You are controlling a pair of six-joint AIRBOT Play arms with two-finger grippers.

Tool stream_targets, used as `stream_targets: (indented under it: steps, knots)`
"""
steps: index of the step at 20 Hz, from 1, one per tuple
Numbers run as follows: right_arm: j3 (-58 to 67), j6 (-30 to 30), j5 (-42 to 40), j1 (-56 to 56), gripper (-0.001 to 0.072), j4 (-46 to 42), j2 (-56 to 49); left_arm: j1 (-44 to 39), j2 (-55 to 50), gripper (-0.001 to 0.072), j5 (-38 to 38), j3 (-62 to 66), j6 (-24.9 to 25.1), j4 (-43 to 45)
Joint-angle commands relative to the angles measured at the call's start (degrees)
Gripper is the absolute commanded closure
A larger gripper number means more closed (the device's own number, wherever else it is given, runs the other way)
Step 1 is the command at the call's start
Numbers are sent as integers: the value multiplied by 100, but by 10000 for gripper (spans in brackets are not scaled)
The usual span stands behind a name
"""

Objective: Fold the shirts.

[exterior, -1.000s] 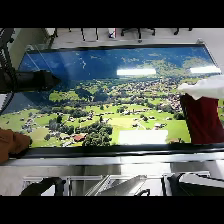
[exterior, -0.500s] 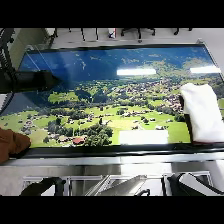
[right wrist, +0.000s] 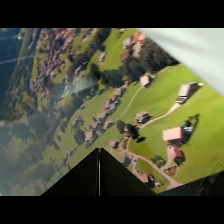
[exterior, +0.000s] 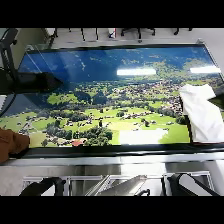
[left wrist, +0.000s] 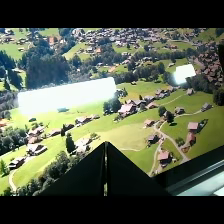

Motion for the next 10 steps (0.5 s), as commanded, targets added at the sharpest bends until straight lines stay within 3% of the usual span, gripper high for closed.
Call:
stream_targets:
  steps: [1,6,8,10]
  knots:
    - [-111,-844,363,1397,692,382,162,-553,37,692,-7,-85,-107,9]
    - [-2380,-1445,1950,3827,690,192,1296,-1781,1012,693,-1029,-2479,-682,52]
    - [-3250,-1698,2734,4483,690,173,1714,-2120,1473,692,-1541,-3589,-938,46]
    - [-3604,-1733,2986,4745,690,177,1827,-2256,1818,692,-1961,-4253,-1073,39]
